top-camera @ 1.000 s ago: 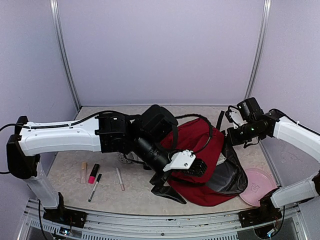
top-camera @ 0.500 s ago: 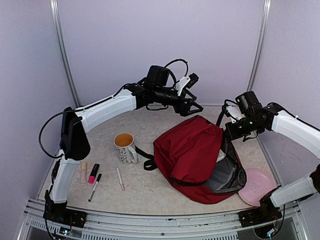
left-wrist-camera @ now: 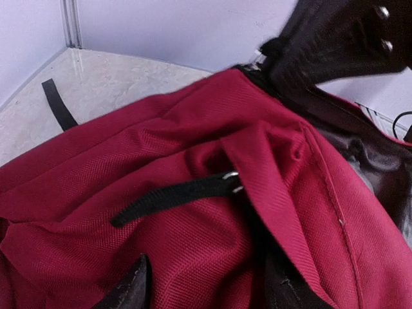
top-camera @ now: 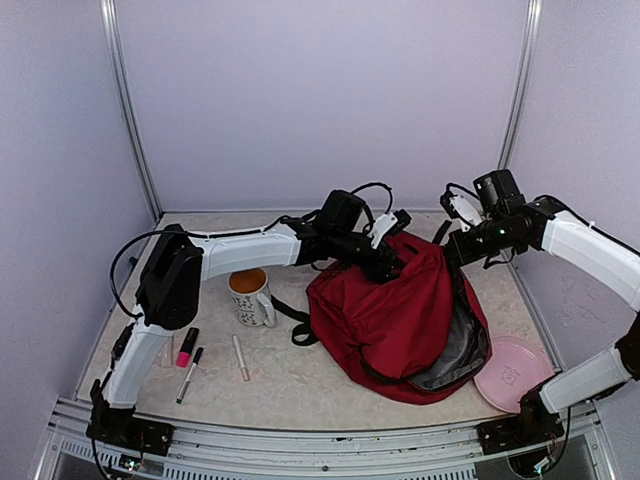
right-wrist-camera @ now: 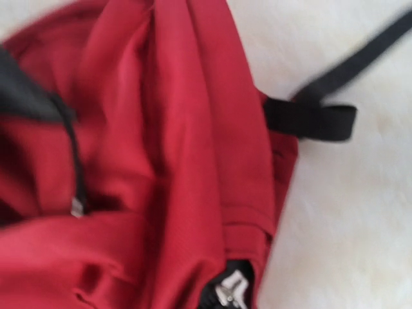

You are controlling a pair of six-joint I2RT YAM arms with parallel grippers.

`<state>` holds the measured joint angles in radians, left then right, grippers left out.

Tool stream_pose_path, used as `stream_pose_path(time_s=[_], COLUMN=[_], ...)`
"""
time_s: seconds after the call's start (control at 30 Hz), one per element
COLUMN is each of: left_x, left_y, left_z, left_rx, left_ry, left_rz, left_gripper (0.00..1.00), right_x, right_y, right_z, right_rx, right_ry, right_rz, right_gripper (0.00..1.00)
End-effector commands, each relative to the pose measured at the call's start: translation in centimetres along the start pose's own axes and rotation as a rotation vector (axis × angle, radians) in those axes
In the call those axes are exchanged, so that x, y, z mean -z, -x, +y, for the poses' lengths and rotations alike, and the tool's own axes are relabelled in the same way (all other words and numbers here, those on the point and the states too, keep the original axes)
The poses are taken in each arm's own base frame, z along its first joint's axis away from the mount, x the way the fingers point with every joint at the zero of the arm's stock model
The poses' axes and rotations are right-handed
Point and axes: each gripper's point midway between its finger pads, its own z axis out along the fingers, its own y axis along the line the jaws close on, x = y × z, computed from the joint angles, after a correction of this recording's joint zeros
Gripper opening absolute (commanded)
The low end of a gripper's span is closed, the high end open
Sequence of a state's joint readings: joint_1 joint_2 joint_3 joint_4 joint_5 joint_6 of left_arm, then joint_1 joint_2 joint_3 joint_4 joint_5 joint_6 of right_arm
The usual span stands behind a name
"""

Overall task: Pack the student bag
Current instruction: Hold the largest pocket of the student bag.

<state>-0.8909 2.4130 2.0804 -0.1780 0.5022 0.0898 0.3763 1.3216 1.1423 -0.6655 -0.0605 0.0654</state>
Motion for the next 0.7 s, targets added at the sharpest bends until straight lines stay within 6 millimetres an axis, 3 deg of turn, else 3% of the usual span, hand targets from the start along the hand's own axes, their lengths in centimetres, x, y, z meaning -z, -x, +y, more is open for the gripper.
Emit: stream_pose_path(time_s=[0.0, 0.13, 0.33, 0.53, 0.67], left_x=[0.6, 1.9, 5.1, 10.7, 15.1], left_y=[1.2, 2.2, 4.7, 6.0, 6.2], left_z=[-6.7, -9.4, -14.2, -20.7, -22.9], left_rx=[-0.118, -0.16, -0.256, -0.457, -0.554], left_ry=[-0.099, -0.136, -0.212, -0.319, -0.353], left_rz=[-0.033, -0.069, -0.132, -0.156, -0.161], left_gripper=[0.54, 0.5, 0.48, 0.55, 0.62], right_x=[2.1, 2.9, 6.6, 9.7, 10.1], right_y=[10.1, 12.7, 14.8, 13.1, 11.0], right_z=[2.1, 3.7, 7.1, 9.3, 9.9], right_rx=[0.096, 0.136, 0.269, 0.391, 0.425], right_ry=[0.118, 0.205, 0.377, 0.49, 0.527], right_rz=[-0.306, -0.353, -0.45, -0.474, -0.465], right_gripper=[0.0, 0.0, 0.0, 0.0, 0.0])
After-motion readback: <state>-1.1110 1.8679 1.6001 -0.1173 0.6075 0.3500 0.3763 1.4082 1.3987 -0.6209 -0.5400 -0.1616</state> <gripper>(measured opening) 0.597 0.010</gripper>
